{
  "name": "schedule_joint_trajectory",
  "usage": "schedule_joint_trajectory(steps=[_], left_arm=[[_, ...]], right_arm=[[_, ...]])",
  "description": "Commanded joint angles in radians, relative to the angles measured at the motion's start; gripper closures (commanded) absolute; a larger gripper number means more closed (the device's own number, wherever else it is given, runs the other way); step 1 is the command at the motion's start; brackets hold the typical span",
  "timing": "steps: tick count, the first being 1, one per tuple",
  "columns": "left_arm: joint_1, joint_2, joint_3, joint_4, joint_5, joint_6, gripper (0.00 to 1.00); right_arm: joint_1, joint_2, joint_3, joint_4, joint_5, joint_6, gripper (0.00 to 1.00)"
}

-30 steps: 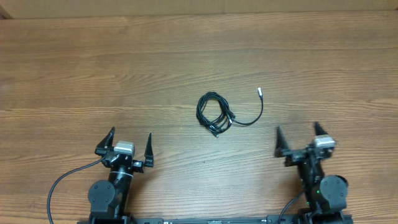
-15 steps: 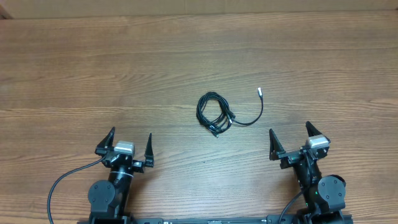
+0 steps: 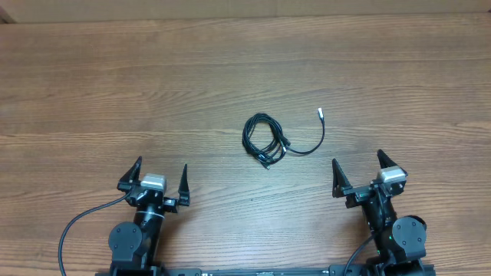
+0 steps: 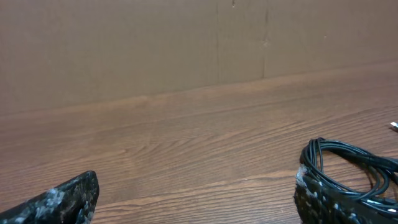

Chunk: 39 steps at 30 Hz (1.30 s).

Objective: Untangle cables

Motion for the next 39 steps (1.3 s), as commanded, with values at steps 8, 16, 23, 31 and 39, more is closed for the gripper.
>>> schedule_joint_trajectory(steps=[8,16,23,31,39], left_arm=[[-0.005,-0.006,-0.004,0.000,0.016,0.019,0.00],[-0.005,-0.006,-0.004,0.000,0.016,0.019,0.00],[-0.005,-0.006,-0.004,0.000,0.016,0.019,0.00],[-0.005,-0.006,-0.004,0.000,0.016,0.019,0.00],[-0.006,0.007,0.069,-0.068,-0.018,0.065,0.00]], right_arm=[[0.004,-0.008,-0.010,0.006,0.005,-0.005,0.00],[0.004,-0.008,-0.010,0.006,0.005,-0.005,0.00],[0.004,-0.008,-0.010,0.006,0.005,-0.005,0.00],[0.004,-0.008,-0.010,0.006,0.005,-0.005,0.00],[0.004,-0.008,-0.010,0.014,-0.005,-0.005,0.00]])
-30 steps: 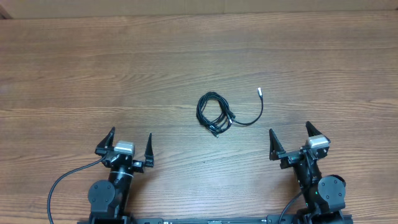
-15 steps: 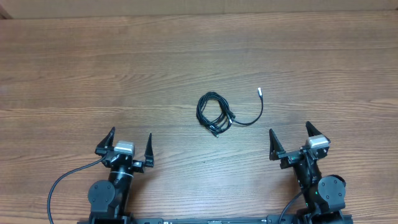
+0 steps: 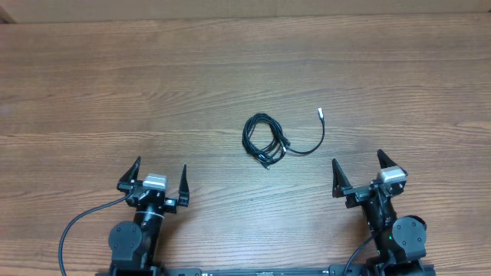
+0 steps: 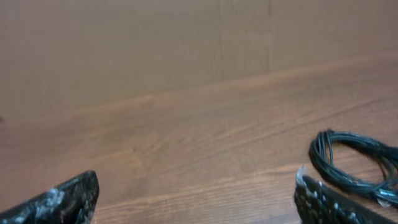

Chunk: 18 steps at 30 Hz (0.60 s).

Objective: Untangle cables

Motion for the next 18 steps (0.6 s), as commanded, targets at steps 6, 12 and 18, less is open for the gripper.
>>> schedule_joint_trajectory(steps=[6,12,18], left_arm=[[-0.006,0.240,0.280,-0.075,0.088,-0.114,0.00],[-0.006,0.703,0.692,-0.157,0.330,-0.113,0.00],[-0.049,1.065,1.115,-0.476,0.376,-0.113,0.00]], right_arm=[[0.004,-0.008,-0.008,0.011,-0.030,-0.001,0.00],[0.004,0.016,0.175,-0.084,-0.154,-0.001,0.00],[0.004,0.326,0.580,-0.369,-0.161,0.004,0.00]])
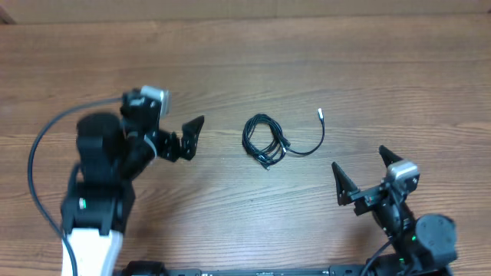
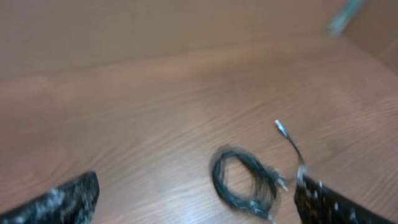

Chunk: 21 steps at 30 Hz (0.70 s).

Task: Untangle cables
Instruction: 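Move both grippers toward the black cable bundle from either side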

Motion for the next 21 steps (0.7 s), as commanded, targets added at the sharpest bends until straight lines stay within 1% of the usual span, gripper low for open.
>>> schedule_joint_trajectory(steps=[1,2,3,6,8,9,10,12,14,15,16,17,18,20,21], left_arm=[[-0.051,0.131,0.172,-0.071,0.044,-0.006,0.00],[-0.066,0.150,0.190,-0.076,0.044,-0.006,0.00],[-0.099,0.183,0.217,-0.077,0.044,-0.005,0.00],[-0.156,0.235,0.234,-0.077,0.064,-0.006,0.00],[-0.171,0.263,0.234,-0.081,0.127,-0.021,0.00],[-0.174,0.283,0.234,-0.093,0.195,-0.056,0.00],[-0.174,0.299,0.234,-0.114,0.251,-0.088,0.00],[-0.174,0.322,0.234,-0.123,0.294,-0.138,0.00],[-0.174,0.356,0.234,-0.126,0.319,-0.186,0.00],[-0.174,0.373,0.234,-0.125,0.333,-0.180,0.00],[-0.174,0.396,0.234,-0.119,0.330,-0.164,0.00],[-0.174,0.416,0.234,-0.120,0.304,-0.159,0.01],[-0.180,0.447,0.234,-0.120,0.233,-0.171,0.10],[-0.206,0.499,0.234,-0.115,0.108,-0.208,0.17],[-0.231,0.539,0.234,-0.110,0.025,-0.233,0.21]], right_arm=[[0.004,0.209,0.253,-0.121,-0.011,0.004,0.00],[0.004,0.246,0.296,-0.150,-0.011,0.004,0.00],[0.004,0.365,0.441,-0.260,-0.017,0.003,0.00],[0.004,0.546,0.658,-0.436,-0.071,0.004,0.00],[0.004,0.669,0.802,-0.574,-0.089,0.003,0.00],[0.004,0.736,0.869,-0.636,-0.089,0.002,0.00],[0.004,0.787,0.910,-0.666,-0.089,0.002,0.00],[0.004,0.864,0.940,-0.676,-0.134,0.003,0.00],[0.004,0.927,0.940,-0.686,-0.289,0.003,0.00],[0.004,0.951,0.940,-0.699,-0.349,0.002,0.00],[0.004,0.985,0.940,-0.699,-0.414,0.002,0.00],[0.004,1.001,0.940,-0.697,-0.420,0.002,0.02],[0.003,1.021,0.940,-0.694,-0.420,0.003,0.12],[-0.006,1.037,0.940,-0.690,-0.400,0.055,0.20],[-0.017,1.040,0.940,-0.689,-0.354,0.123,0.24]])
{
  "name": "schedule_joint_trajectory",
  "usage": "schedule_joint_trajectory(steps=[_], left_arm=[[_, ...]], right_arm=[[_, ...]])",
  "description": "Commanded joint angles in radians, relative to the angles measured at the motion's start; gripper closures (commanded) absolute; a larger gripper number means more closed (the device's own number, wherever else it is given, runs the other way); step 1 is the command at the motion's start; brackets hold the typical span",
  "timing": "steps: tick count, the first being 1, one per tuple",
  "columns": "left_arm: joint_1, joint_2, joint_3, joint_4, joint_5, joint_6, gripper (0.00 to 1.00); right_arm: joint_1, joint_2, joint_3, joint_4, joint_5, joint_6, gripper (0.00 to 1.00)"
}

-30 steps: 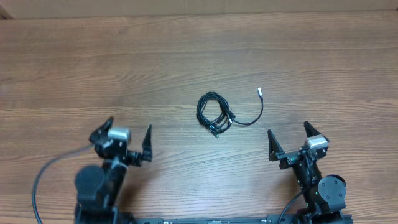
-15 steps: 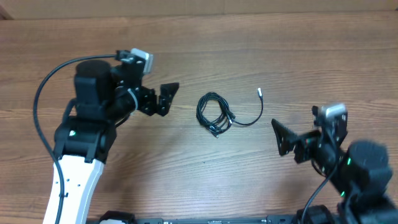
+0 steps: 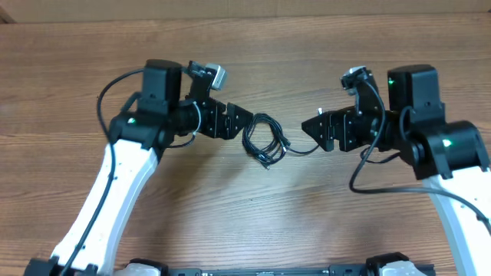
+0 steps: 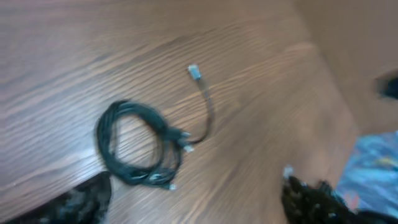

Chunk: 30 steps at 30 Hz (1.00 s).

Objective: Untangle cables

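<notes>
A black cable (image 3: 265, 139) lies coiled on the wooden table, its free end curving right to a small silver plug (image 3: 320, 113). My left gripper (image 3: 242, 126) hangs open just left of the coil, empty. On the other side my right gripper (image 3: 310, 132) is open near the free end, also empty. In the left wrist view the coil (image 4: 134, 151) and the plug (image 4: 194, 71) lie ahead of the wide-apart fingertips (image 4: 81, 199), blurred.
The wooden table (image 3: 245, 222) stretches all round the cable. A brown cardboard wall (image 3: 245, 8) runs along its far edge. A blurred blue shape (image 4: 376, 168) shows at the right of the left wrist view.
My left gripper has moved right, up to the coil's left side. The right arm has left the front right corner and now reaches in beside the cable's free end. The cable has not moved.
At first both arms stood folded at the table's front edge, grippers open, and stayed so a moment later. Then the left arm was out over the table left of the coil. Now both grippers flank the cable, which lies as before.
</notes>
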Motion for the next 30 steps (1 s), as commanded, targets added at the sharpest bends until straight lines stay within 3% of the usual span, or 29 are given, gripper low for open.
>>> schedule_joint_trajectory(steps=[1,6,13,17,18,19,24,30], left_arm=[[-0.065,0.114,0.019,0.013,-0.245,-0.082,0.26],[-0.180,0.261,0.019,0.030,-0.497,-0.272,0.54],[-0.235,0.318,0.019,-0.025,-0.478,-0.595,0.65],[-0.293,0.323,0.019,-0.011,-0.444,-0.723,0.55],[-0.309,0.346,0.019,-0.010,-0.440,-0.809,0.49],[-0.312,0.369,0.019,0.007,-0.428,-0.852,0.50],[-0.316,0.472,0.019,0.064,-0.370,-0.919,0.60],[-0.316,0.535,0.019,0.084,-0.411,-0.918,0.57]], right_arm=[[-0.024,0.005,0.021,0.005,0.033,0.145,0.26],[-0.042,0.005,0.021,-0.003,0.138,0.246,0.44],[-0.042,0.005,0.019,-0.034,0.211,0.297,0.49],[-0.042,0.006,0.019,-0.043,0.211,0.297,0.47],[-0.042,0.005,0.019,-0.043,0.211,0.298,0.47],[-0.042,0.005,0.019,-0.042,0.212,0.297,0.43],[-0.042,0.005,0.019,-0.051,0.214,0.297,0.41],[-0.041,0.005,0.019,-0.054,0.215,0.296,0.41]])
